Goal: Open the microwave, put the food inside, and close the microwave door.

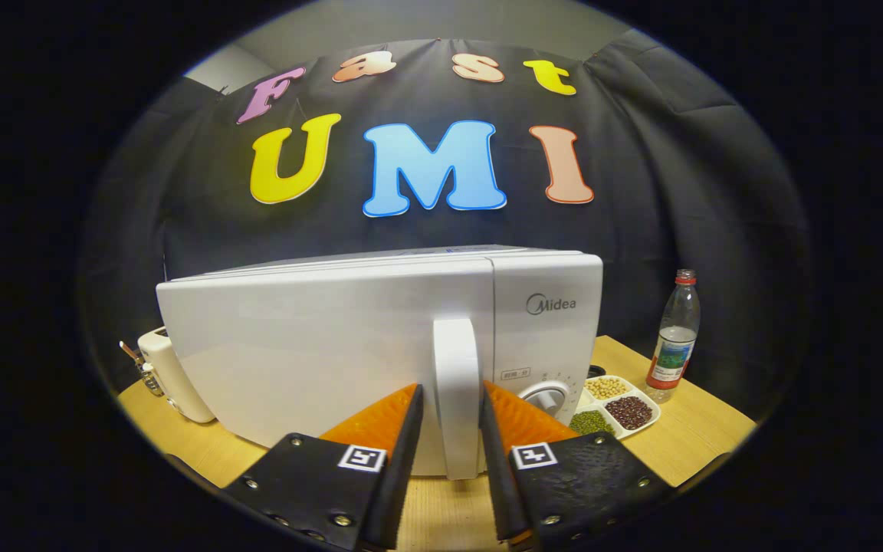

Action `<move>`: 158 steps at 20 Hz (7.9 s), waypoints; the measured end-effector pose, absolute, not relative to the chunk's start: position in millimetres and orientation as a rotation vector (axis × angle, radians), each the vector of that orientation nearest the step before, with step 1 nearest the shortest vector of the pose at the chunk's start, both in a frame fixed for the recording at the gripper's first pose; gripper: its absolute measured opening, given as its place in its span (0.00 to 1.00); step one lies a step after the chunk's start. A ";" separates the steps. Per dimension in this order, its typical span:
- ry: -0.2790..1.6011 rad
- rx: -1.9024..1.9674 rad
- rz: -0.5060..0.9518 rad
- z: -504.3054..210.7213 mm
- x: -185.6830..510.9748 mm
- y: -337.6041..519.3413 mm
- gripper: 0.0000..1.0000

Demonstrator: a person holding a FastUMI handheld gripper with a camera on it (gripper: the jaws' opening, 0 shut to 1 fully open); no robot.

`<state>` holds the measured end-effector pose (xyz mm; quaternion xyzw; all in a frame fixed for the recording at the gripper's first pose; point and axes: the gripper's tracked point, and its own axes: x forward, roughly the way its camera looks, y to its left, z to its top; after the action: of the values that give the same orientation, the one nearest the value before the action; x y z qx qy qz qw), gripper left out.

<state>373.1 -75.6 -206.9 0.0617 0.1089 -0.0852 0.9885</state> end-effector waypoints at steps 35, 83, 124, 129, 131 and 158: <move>0.219 0.158 -0.072 -206.8 351.5 -68.8 0.12; 0.103 0.156 0.630 -156.2 59.7 239.9 0.02; 0.363 0.946 0.286 -241.6 144.4 -49.2 0.13; 0.333 0.973 0.296 -209.0 158.3 -42.5 0.13; 0.306 0.988 0.295 -193.3 175.9 -38.2 0.12; 0.123 1.071 -0.055 -207.1 496.4 50.9 0.12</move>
<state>496.4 50.9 -207.1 0.5099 0.0587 -0.0264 0.8578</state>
